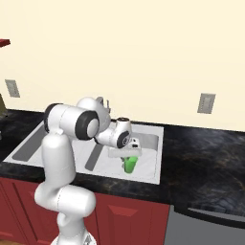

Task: Move any existing items from the left basin to the right basin for drying. Then move the measuring cup from the counter to the left basin of the sink for washing.

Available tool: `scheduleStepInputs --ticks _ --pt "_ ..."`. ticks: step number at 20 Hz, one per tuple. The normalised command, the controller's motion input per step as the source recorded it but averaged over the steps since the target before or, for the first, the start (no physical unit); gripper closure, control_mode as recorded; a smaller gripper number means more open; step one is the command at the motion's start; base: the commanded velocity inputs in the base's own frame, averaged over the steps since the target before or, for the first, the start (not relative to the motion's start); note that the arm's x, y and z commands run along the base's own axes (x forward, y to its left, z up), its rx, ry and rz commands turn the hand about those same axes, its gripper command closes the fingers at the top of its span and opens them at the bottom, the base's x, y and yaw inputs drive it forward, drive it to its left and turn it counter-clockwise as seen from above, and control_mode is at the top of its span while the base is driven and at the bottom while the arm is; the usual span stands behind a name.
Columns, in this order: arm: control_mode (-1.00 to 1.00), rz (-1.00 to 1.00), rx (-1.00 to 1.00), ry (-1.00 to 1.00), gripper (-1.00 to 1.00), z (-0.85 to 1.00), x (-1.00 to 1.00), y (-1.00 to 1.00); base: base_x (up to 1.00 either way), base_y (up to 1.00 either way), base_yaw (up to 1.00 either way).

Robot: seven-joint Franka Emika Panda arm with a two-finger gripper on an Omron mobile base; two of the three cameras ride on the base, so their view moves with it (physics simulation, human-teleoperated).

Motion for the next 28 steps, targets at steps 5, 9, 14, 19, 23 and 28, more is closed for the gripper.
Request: scheduleStepInputs --ticks 5,9,14,19,23,28 --pt "-1.0 0.02 0.01 0.0 1.0 -0.18 0.13 0.0 0.0 0.0 0.0" --pt "-1.0 0.02 0.0 0.0 -1.0 -0.15 0.0 -0.01 0.0 0.0 0.0" --pt "-1.0 0.0 0.0 -0.03 -1.0 -0.01 -0.03 -0.03 0.0 0.0 0.0" --pt "-1.0 0.0 0.0 -0.02 -1.0 0.13 -0.01 0.0 0.0 0.0 0.0" --pt "-1.0 0.0 0.0 0.0 -1.0 0.29 0.0 0.0 0.0 0.0 0.0" --pt "-1.0 0.0 0.0 0.0 -1.0 0.34 -0.02 0.0 0.0 0.0 0.0"
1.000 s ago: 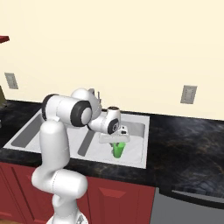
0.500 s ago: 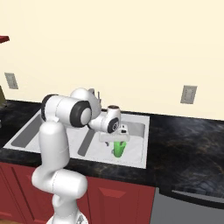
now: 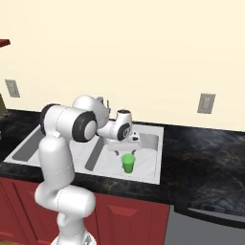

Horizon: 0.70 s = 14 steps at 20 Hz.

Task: Move any existing items from the left basin to the right basin for drying. Then move the measuring cup from the counter to the left basin of the sink for washing.

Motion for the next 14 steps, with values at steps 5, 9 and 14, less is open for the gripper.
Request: scheduleStepInputs --ticks 5,9,14 --pt "-1.0 0.0 0.0 0.0 -1.0 0.41 -0.04 0.0 0.0 0.0 0.0" --pt "-1.0 0.0 0.0 0.0 -1.0 0.47 0.0 0.07 0.0 0.0 0.0" --pt "-1.0 -0.01 0.0 0.03 -1.0 0.51 0.0 0.12 0.0 0.0 0.0"
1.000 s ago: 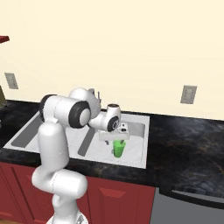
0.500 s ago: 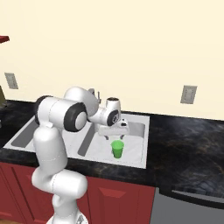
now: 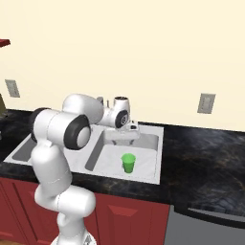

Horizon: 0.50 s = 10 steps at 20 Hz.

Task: Move any existing items from the left basin to the right basin for drying. Then move the measuring cup from the counter to the left basin of the sink for washing.

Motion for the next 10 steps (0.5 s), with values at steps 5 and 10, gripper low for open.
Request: scheduleStepInputs --ticks 5,10 --pt "-1.0 -0.04 0.0 0.03 -1.0 0.51 -0.09 0.12 0.0 0.0 0.0" --pt "-1.0 -0.06 0.0 0.01 -1.0 0.42 -0.22 0.14 0.0 0.0 0.0"
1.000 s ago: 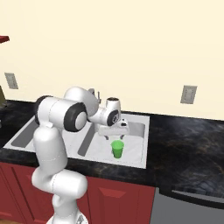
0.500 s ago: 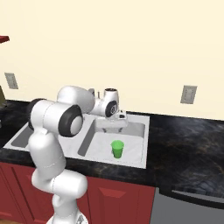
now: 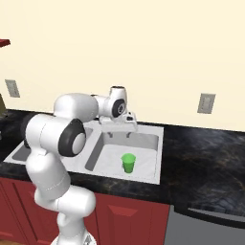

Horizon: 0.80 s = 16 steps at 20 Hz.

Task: Move any existing items from the left basin to the right basin for drying. Then move the measuring cup from the counter to the left basin of the sink for washing.

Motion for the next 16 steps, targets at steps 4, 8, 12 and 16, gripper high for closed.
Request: scheduleStepInputs --ticks 4,8,12,16 --pt "-1.0 -0.08 0.0 0.02 -1.0 0.32 -0.3 0.22 0.0 0.0 0.0" --pt "-1.0 -0.09 0.0 0.02 -1.0 0.26 -0.29 0.3 0.0 0.0 0.0" --pt "-1.0 -0.1 0.0 0.01 -1.0 0.22 -0.26 0.4 0.0 0.0 0.0" --pt "-1.0 -0.11 -0.01 0.0 -1.0 0.22 -0.26 0.46 0.0 0.0 0.0"
